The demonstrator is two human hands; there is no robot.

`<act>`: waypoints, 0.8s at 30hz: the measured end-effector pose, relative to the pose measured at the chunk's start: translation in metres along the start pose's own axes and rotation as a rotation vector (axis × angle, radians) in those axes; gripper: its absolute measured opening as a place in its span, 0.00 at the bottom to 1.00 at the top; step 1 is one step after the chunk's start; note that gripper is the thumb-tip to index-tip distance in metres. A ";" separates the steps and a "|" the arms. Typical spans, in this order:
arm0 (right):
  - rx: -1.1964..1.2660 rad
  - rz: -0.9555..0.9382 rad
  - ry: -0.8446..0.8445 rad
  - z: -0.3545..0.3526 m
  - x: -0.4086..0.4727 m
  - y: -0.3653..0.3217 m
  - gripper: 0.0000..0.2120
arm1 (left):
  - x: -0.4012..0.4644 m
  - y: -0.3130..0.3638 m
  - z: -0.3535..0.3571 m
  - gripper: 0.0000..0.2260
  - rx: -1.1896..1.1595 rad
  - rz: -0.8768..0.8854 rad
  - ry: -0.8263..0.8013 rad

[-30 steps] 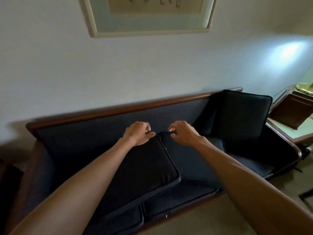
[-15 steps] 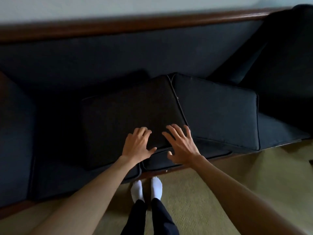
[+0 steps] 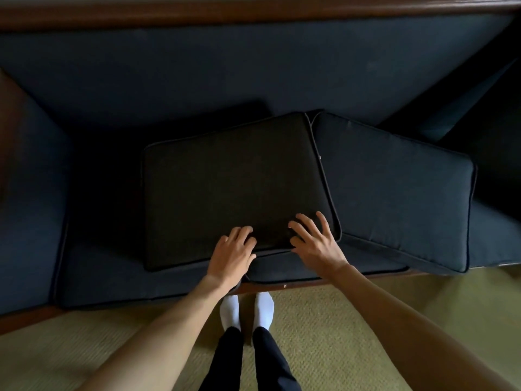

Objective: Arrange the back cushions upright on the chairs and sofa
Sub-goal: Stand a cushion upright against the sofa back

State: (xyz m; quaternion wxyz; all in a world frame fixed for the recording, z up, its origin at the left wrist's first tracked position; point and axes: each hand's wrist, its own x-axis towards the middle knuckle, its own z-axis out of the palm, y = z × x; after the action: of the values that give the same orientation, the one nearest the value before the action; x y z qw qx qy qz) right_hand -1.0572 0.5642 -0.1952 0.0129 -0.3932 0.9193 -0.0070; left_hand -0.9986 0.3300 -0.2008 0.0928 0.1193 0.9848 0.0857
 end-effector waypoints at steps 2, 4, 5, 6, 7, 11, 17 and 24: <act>0.017 0.010 -0.052 -0.002 0.001 -0.002 0.07 | -0.005 -0.003 0.002 0.10 -0.002 -0.005 0.016; 0.013 0.009 -0.082 -0.010 0.004 -0.002 0.07 | -0.015 -0.008 0.002 0.10 0.000 -0.023 0.034; 0.009 0.004 -0.093 -0.015 0.007 -0.002 0.08 | -0.021 -0.012 0.000 0.10 -0.004 -0.036 0.034; 0.011 0.000 -0.104 -0.022 0.009 -0.001 0.08 | -0.027 -0.016 -0.003 0.09 -0.005 -0.049 0.031; 0.021 0.004 -0.113 -0.030 0.013 -0.001 0.09 | -0.032 -0.022 -0.008 0.09 0.001 -0.064 0.030; 0.087 0.049 -0.160 -0.077 0.036 -0.003 0.14 | -0.034 -0.045 -0.056 0.08 0.033 -0.111 0.034; 0.184 0.061 -0.239 -0.179 0.095 -0.004 0.14 | -0.014 -0.075 -0.144 0.08 -0.013 -0.114 0.129; 0.255 0.126 -0.243 -0.262 0.172 -0.022 0.12 | -0.003 -0.131 -0.224 0.42 -0.221 -0.116 0.058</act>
State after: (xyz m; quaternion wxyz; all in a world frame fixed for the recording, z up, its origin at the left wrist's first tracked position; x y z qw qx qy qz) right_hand -1.1674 0.4252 0.0643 0.1739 -0.3280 0.9255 -0.0753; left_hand -1.0695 0.1713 -0.0083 0.0815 0.0487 0.9768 0.1918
